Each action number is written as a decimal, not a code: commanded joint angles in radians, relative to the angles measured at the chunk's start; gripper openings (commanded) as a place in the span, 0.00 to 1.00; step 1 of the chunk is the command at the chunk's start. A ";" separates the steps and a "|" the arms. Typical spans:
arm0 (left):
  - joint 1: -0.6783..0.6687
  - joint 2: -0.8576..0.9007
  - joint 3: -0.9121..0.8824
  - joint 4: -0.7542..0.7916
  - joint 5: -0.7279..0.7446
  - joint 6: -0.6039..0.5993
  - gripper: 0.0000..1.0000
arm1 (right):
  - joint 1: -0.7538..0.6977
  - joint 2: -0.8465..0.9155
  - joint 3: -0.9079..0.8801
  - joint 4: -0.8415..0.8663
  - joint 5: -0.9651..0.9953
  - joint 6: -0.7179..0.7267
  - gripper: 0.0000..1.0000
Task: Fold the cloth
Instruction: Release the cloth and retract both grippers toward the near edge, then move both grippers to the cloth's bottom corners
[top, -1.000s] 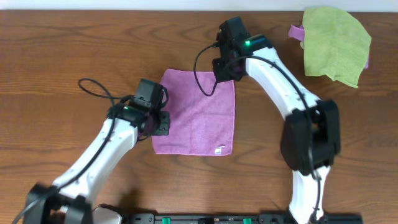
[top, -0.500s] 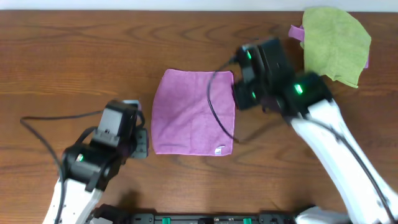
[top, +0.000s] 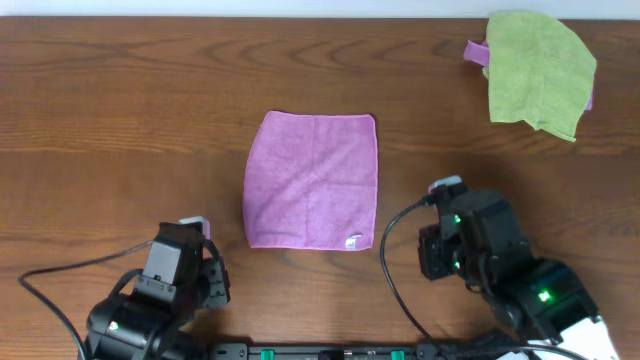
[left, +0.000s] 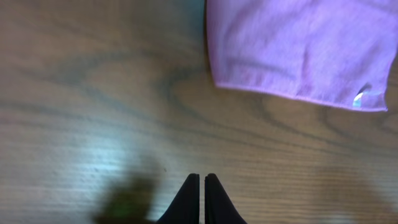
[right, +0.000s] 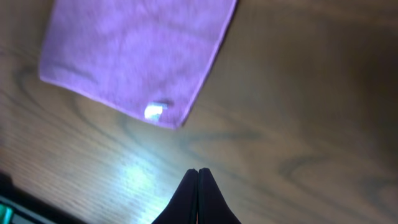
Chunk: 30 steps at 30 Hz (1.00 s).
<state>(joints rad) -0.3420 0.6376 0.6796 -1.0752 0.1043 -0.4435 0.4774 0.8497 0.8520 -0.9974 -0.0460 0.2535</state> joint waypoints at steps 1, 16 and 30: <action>0.001 -0.007 -0.011 0.000 0.027 -0.055 0.06 | 0.010 -0.006 -0.063 0.004 -0.037 0.050 0.01; 0.001 0.000 -0.075 0.112 0.015 -0.074 0.08 | 0.074 0.014 -0.265 0.203 -0.192 0.126 0.01; 0.001 0.047 0.010 0.158 0.100 -0.039 0.82 | 0.096 -0.028 -0.192 0.216 -0.182 0.143 0.41</action>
<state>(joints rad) -0.3420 0.6865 0.6220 -0.9058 0.1669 -0.5026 0.5610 0.8570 0.5987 -0.7689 -0.2287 0.3912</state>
